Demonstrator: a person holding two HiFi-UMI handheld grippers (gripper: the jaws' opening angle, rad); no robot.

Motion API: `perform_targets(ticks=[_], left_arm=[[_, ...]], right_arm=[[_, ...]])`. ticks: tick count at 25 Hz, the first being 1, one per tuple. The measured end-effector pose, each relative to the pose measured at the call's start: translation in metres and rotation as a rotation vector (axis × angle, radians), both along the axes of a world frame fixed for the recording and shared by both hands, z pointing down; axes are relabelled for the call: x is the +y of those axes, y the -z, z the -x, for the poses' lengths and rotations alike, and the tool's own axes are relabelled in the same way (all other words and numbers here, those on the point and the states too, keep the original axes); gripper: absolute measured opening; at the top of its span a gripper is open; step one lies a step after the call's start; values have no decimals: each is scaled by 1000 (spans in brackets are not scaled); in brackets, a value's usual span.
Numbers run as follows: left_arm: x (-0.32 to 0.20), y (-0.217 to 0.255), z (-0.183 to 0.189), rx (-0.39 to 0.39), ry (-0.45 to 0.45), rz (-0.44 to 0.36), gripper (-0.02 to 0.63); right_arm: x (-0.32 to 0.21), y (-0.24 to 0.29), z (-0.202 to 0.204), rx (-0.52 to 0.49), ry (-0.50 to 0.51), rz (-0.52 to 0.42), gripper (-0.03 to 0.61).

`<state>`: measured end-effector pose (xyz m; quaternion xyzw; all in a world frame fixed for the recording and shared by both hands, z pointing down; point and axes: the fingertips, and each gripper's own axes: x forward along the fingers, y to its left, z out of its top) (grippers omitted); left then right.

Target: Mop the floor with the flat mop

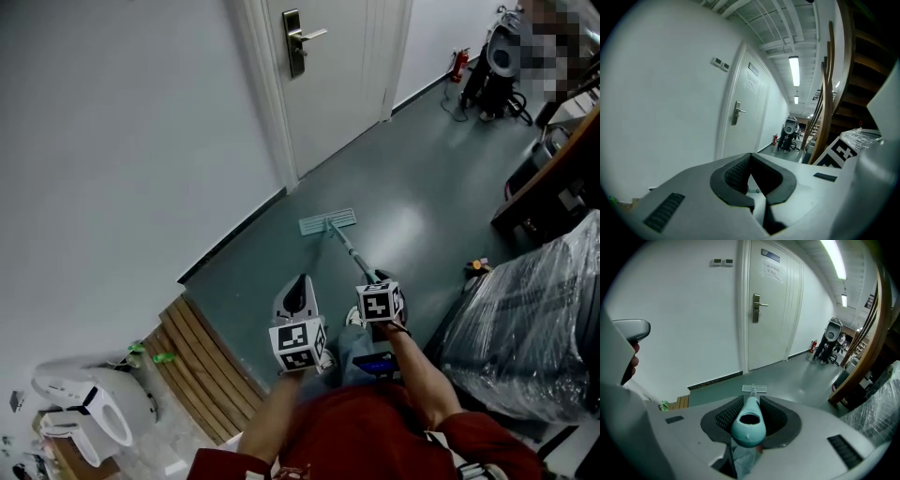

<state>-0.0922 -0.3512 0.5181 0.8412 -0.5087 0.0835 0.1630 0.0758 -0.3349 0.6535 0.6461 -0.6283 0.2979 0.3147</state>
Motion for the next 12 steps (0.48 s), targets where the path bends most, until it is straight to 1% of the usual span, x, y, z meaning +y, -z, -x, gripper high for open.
perform_targets(ticks=[5, 12], left_arm=[[36, 1, -11, 0, -24, -9, 15], [82, 11, -34, -14, 3, -9, 15]], right_arm=[[37, 3, -6, -18, -15, 4, 117], [83, 8, -17, -37, 13, -3, 117]])
